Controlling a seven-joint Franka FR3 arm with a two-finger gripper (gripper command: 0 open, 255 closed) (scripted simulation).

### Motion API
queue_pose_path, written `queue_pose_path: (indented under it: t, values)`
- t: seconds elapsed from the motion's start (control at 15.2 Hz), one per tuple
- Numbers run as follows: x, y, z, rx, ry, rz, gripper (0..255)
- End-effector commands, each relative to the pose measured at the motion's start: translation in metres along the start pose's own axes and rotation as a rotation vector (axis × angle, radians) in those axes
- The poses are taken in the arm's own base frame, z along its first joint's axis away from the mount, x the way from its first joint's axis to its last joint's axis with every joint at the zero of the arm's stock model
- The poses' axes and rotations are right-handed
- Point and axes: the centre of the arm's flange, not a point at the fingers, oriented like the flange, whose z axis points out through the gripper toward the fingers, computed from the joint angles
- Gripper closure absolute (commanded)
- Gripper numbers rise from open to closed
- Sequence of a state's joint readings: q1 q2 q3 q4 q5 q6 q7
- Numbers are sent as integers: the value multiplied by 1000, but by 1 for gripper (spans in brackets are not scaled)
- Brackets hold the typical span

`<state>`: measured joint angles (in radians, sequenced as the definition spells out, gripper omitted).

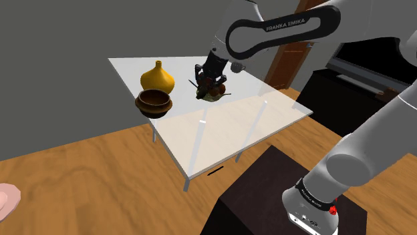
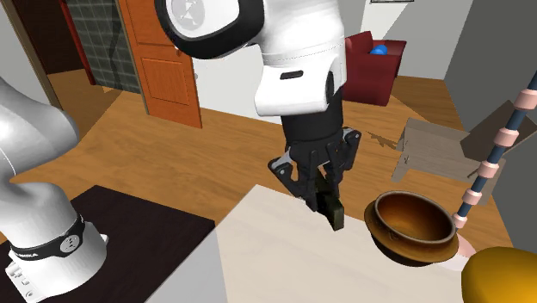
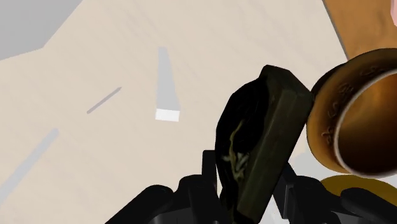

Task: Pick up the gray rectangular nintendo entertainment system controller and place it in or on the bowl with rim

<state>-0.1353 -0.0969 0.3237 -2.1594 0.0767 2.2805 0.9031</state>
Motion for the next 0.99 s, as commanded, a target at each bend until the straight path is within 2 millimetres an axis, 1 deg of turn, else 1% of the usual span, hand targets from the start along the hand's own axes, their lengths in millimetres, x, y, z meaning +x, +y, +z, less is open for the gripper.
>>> queue_pose_path:
  t: [0.0, 0.92]
  values:
    - [5, -26, 6, 1, 0, 1, 255]
    - [40, -205, 42, 1, 0, 1, 255]
